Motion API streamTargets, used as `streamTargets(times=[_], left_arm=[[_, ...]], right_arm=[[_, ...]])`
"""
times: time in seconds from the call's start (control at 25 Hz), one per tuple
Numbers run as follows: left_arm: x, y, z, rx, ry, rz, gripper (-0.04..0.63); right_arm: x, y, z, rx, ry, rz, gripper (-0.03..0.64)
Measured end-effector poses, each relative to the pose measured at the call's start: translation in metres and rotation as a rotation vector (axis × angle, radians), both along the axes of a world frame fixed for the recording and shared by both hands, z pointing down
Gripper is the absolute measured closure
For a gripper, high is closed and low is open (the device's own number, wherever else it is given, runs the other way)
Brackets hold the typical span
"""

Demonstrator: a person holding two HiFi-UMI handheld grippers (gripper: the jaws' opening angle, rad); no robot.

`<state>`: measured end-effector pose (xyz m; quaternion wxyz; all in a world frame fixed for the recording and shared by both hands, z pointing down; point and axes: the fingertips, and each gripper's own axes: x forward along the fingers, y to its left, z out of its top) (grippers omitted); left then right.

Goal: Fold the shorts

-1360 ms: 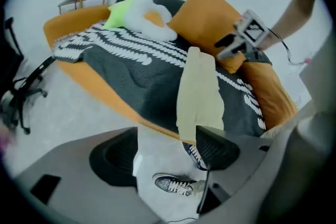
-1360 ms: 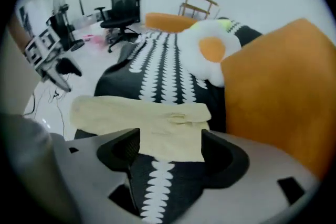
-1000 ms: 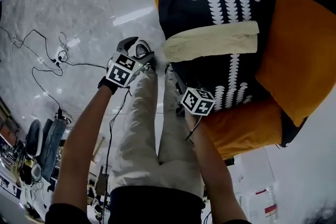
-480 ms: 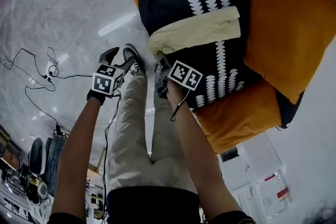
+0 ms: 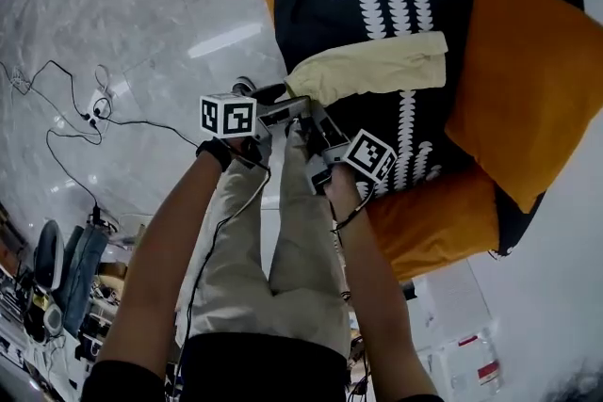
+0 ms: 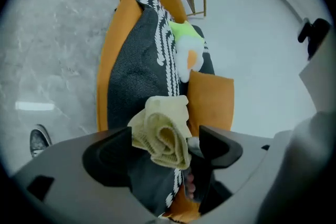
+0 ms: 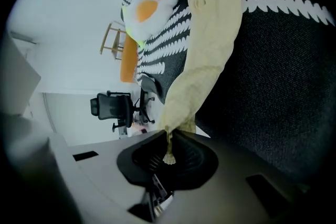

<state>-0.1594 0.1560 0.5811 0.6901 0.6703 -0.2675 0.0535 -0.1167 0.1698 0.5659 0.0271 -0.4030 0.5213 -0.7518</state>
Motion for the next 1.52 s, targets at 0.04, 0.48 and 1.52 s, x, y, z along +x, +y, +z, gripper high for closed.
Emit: streamTargets(times=[0.04, 0.48, 1.52], left_arm=[[0.006, -0.004, 0.002, -0.007, 0.007, -0.021, 0.203], [0.0, -0.01, 0.006, -0.205, -0.069, -0.126, 0.518], [0.019, -0.019, -0.04, -0.169, 0.014, 0.067, 0.396]], right_arm=[[-0.002, 0.001, 0.001, 0.001, -0.004, -0.007, 0.571], [0.029, 0.028, -0.014, 0.176, 0.222, -0.403, 0.525], [0.004, -0.035, -0.003, 1.338, 1.405, -1.358, 0.559]])
